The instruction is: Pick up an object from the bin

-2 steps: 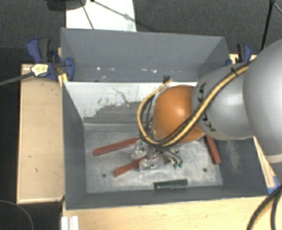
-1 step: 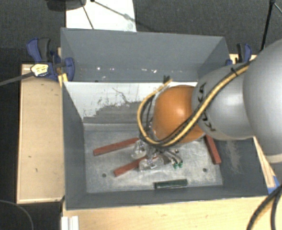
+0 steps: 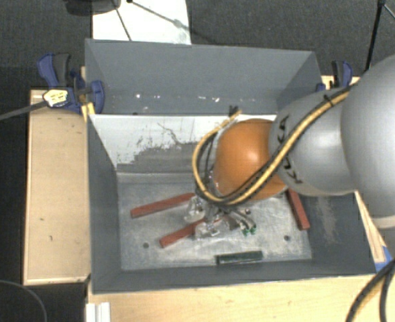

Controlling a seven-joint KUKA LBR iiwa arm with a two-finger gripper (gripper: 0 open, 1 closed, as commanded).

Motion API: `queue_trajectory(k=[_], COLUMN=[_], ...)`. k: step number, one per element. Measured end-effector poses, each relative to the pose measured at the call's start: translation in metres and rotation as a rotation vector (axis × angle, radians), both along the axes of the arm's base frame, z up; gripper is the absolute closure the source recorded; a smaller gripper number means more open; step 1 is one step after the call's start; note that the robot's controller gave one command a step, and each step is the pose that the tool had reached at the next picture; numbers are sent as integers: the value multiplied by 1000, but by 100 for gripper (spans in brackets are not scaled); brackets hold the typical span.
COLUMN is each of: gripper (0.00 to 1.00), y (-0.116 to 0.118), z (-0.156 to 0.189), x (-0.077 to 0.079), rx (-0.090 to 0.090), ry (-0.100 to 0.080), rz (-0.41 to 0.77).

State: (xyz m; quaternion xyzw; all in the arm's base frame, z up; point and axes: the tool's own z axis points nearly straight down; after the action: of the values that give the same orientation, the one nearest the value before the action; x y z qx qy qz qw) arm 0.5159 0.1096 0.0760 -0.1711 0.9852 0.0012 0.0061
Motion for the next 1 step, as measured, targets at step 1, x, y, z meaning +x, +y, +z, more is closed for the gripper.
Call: queue_trajectory(k=[1], gripper=[100], y=[0], z=[4], x=[-1], rx=[-2], ry=[7], rz=[-1])
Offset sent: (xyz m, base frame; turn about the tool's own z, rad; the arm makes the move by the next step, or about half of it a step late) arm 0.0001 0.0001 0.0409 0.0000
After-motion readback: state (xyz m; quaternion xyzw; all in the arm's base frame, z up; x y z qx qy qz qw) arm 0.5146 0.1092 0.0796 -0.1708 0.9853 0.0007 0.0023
